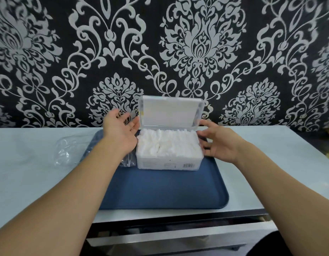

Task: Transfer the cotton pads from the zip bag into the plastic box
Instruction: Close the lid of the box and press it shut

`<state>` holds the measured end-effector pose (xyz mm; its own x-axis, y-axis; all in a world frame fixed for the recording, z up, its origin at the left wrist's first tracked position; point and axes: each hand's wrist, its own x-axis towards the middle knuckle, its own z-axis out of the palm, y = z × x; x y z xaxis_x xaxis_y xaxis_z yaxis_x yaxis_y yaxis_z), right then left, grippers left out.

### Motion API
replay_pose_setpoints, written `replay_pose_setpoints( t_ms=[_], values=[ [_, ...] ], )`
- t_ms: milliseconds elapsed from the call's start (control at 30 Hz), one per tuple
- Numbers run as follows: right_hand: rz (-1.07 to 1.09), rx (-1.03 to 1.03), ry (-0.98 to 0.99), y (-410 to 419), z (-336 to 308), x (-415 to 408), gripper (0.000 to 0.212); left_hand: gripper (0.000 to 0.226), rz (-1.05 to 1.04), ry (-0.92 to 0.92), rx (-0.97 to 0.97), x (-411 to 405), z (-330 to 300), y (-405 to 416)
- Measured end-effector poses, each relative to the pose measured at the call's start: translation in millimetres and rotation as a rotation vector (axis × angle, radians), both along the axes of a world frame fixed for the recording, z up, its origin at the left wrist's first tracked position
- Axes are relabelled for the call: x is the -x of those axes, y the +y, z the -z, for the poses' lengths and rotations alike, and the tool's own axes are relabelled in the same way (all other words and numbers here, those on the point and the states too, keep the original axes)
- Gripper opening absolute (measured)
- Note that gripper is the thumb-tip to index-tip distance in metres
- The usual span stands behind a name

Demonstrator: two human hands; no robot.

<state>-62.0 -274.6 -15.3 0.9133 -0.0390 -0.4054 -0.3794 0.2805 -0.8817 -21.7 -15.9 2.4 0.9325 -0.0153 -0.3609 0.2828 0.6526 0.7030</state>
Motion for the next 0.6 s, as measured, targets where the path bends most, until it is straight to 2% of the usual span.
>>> replay_pose_setpoints(
  t_ms=[33,67,133,200,233,267,333,400,533,600],
  values=[
    [0.02,-0.009,-0.014,-4.7,-4.5,4.1,0.032,0.057,0.048,-0.024,-0.093,0.3,-1.3,3.1],
    [0.033,0.03,-0.026,-8.7,-9.5,8.8,0.038,0.062,0.137,-0.073,-0.261,1.6,-1.6,4.1],
    [-0.005,0.269,-0.091,-9.1,-17.4,17.4,0.057,0.049,0.301,-0.233,-0.74,9.9,1.1,2.2],
    [-0.089,0.683,-0.268,3.1,-21.5,29.7,0.056,0.027,0.342,-0.479,-1.22,14.3,8.3,0.7],
    [-0.17,0.953,-0.397,12.0,-19.7,35.9,0.054,0.026,0.378,-0.599,-1.405,16.0,14.8,-0.2],
    [-0.3,1.217,-0.509,19.9,-14.0,39.6,0.056,0.036,0.453,-0.685,-1.545,19.8,20.9,-1.4],
    [-0.54,1.507,-0.584,37.3,-3.7,44.6,0.061,0.053,0.615,-0.714,-1.664,28.4,29.5,-3.4],
    [-0.624,1.608,-0.539,48.8,3.6,44.9,0.061,0.055,0.689,-0.674,-1.69,34.4,31.7,-5.5],
    [-0.606,1.698,-0.522,59.1,7.7,43.9,0.058,0.055,0.674,-0.666,-1.782,39.9,30.5,-9.7],
    [-0.641,1.578,-0.557,55.4,5.4,44.8,0.058,0.056,0.633,-0.685,-1.734,43.9,32.0,-7.9]
  ],
)
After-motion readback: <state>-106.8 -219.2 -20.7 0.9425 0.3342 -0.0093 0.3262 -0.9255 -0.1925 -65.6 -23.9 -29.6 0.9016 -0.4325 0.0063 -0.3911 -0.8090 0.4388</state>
